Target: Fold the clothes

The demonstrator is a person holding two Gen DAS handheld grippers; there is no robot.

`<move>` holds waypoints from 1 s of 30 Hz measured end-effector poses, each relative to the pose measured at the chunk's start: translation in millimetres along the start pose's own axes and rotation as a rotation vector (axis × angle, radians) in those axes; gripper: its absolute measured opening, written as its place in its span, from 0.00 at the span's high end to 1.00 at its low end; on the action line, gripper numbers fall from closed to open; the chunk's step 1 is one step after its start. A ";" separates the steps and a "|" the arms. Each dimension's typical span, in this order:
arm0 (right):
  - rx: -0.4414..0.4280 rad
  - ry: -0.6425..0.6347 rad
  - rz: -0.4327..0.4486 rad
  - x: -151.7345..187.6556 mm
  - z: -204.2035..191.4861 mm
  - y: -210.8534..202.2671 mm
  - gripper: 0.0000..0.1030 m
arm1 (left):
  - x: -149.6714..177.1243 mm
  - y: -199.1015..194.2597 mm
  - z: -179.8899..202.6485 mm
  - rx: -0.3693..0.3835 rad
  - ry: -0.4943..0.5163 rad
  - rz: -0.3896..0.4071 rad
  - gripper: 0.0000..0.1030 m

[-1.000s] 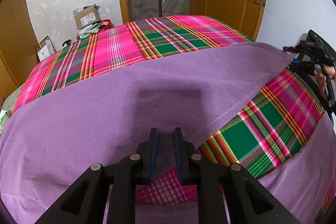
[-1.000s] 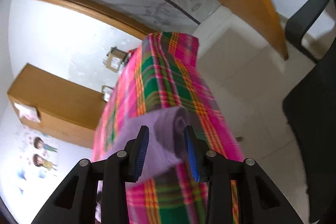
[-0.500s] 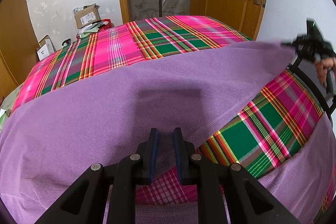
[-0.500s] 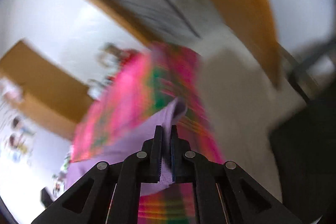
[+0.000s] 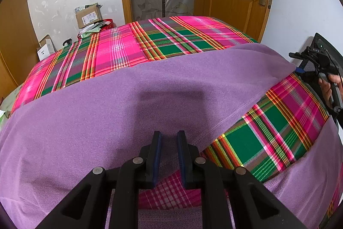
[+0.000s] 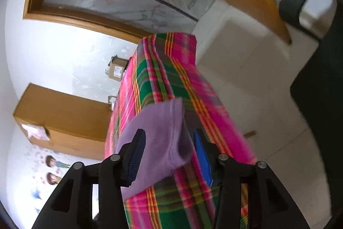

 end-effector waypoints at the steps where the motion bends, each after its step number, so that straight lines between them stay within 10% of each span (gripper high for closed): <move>1: -0.011 0.021 -0.005 3.4 2.4 0.5 0.53 | 0.0 0.0 -0.1 -0.001 0.000 0.000 0.86; 4: 0.003 0.080 -0.034 13.1 5.9 3.8 0.54 | -0.2 0.1 0.6 -0.008 0.008 0.000 0.86; 6: 0.038 0.031 -0.017 14.4 -0.6 2.2 0.94 | -0.5 0.1 2.1 -0.011 0.020 -0.001 0.90; 13: 0.017 -0.114 0.064 10.0 -40.8 -22.2 0.95 | -0.5 -13.9 16.9 0.061 0.093 0.006 1.00; 20: 0.113 -0.097 -0.005 10.1 -23.2 -17.0 0.88 | -2.2 -27.9 33.1 0.128 0.139 0.041 1.00; 23: 0.103 -0.010 0.011 12.2 -5.6 -15.5 0.62 | -7.8 -24.8 33.0 0.140 0.115 0.042 0.99; 30: 0.082 -0.073 0.092 -14.6 -19.0 -20.2 0.53 | -20.1 -2.6 42.0 0.169 0.109 0.020 0.96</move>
Point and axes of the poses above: each gripper's, at about its wrist camera, not at the fingertips, and y roughly the way its jaws point, z to its right, x to its underside, the point moved 2 cm from there along y, roughly the way its jaws point, and after that the axes turned 9 degrees about z, right-handed, at the moved point
